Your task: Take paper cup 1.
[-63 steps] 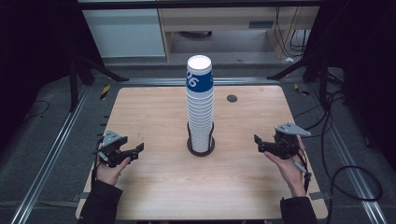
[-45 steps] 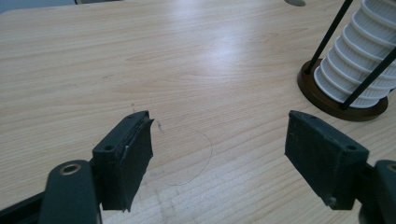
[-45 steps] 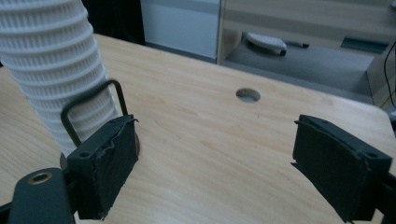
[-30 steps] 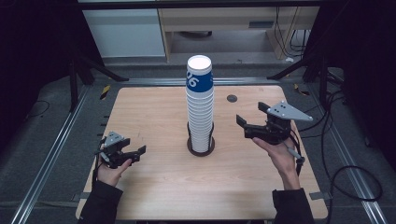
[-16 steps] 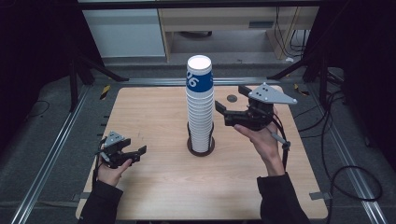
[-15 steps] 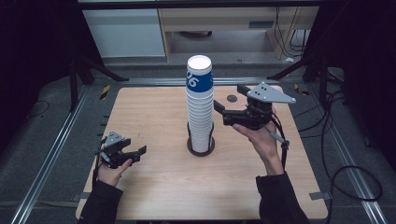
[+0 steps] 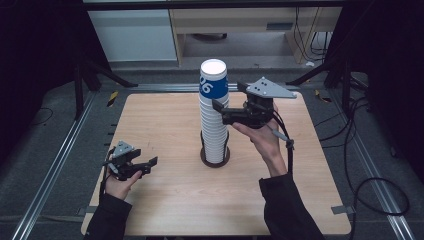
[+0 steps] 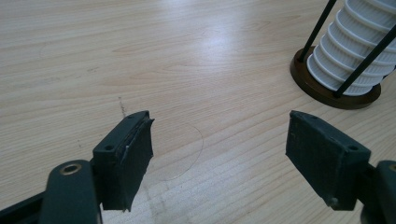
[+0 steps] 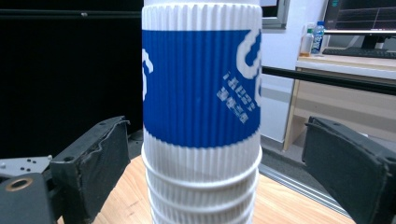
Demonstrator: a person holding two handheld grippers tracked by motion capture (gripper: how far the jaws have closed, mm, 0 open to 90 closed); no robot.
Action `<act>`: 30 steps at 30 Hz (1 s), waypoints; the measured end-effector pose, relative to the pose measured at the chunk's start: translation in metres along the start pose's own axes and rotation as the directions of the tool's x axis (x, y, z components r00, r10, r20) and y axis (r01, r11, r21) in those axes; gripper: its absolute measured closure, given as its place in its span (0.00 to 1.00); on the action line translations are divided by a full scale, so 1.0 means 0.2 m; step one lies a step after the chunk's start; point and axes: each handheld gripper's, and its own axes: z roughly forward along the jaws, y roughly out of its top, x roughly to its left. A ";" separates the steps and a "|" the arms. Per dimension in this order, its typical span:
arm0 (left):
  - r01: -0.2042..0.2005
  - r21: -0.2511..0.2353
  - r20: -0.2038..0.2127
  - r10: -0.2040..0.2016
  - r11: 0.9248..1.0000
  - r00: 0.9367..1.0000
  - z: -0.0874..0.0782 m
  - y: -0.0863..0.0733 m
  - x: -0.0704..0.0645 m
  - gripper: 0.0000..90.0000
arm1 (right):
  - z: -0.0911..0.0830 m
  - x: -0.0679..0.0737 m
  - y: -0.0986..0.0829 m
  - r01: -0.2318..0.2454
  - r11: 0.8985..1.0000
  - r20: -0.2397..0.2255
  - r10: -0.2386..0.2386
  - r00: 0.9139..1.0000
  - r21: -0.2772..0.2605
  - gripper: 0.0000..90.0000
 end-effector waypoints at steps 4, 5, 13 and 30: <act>0.005 -0.001 0.001 -0.005 1.000 1.000 0.00 0.00 0.00 0.25 | 0.05 0.01 0.01 0.006 1.000 -0.009 -0.006 1.000 0.008 0.08; 0.006 0.001 0.001 -0.006 1.000 1.000 0.00 0.00 0.01 0.25 | 0.06 0.01 0.02 0.007 1.000 -0.011 -0.007 1.000 0.009 0.08; 0.008 -0.002 0.002 -0.008 1.000 1.000 0.00 0.00 0.01 0.25 | 0.15 0.02 0.02 0.003 1.000 -0.013 -0.003 1.000 0.029 0.08; 0.006 0.007 0.003 -0.006 1.000 1.000 0.01 -0.01 0.01 0.24 | 0.26 0.02 0.00 -0.009 0.999 -0.004 0.009 1.000 0.046 0.17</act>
